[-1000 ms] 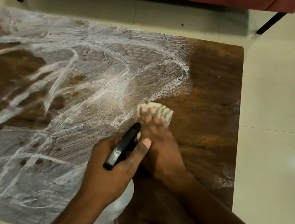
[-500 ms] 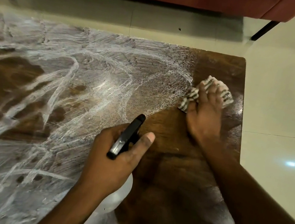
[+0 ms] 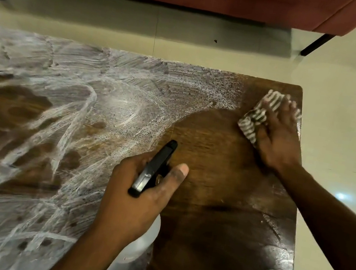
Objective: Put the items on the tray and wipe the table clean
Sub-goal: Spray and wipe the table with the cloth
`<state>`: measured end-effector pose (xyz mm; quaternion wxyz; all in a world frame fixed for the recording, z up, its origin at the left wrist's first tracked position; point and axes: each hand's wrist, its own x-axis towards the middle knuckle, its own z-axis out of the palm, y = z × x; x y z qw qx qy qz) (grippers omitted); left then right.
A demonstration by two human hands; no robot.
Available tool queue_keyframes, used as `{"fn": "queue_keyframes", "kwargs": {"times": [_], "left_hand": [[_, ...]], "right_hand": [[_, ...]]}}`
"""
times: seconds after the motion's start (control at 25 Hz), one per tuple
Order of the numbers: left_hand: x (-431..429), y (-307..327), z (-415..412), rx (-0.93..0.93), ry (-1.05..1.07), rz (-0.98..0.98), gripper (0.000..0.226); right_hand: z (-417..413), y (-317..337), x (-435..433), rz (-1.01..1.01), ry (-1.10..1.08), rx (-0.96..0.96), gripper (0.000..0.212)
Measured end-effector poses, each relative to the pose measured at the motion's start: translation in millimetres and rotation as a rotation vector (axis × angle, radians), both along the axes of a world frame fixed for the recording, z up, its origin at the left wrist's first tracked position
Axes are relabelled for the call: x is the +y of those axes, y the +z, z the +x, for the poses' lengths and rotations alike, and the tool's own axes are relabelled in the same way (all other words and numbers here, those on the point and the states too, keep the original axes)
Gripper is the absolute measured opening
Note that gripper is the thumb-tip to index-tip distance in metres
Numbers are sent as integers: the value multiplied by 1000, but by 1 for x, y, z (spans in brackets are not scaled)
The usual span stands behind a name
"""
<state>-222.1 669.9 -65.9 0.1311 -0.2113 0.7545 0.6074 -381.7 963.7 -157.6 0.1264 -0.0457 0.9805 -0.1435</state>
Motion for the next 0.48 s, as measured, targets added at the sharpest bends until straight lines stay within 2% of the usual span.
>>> {"fn": "queue_keyframes", "kwargs": {"times": [0.08, 0.12, 0.2, 0.28, 0.36, 0.4, 0.44, 0.48], "left_hand": [[-5, -1, -4, -18, -3, 3, 39], [-6, -2, -5, -28, -8, 0, 42], [-8, -3, -8, -41, -8, -23, 47], [-10, -4, -12, -46, 0, -37, 49], [-14, -4, -15, -39, 10, -32, 46], [-15, -4, -16, -35, 11, -24, 43], [-17, -3, -17, -31, 9, -12, 42], [-18, -3, -18, -30, 4, 3, 42]], "right_hand": [[-28, 0, -38, -40, -232, -13, 69], [-33, -2, -64, -41, -225, -15, 67], [-23, -10, -116, -35, 29, 5, 68], [11, -17, -151, -14, 456, -23, 71], [38, -20, -143, 14, 841, -56, 71], [37, -19, -124, 19, 954, -47, 70], [29, -17, -101, 36, 969, -35, 68], [19, -15, -78, 63, 887, -28, 68]]}}
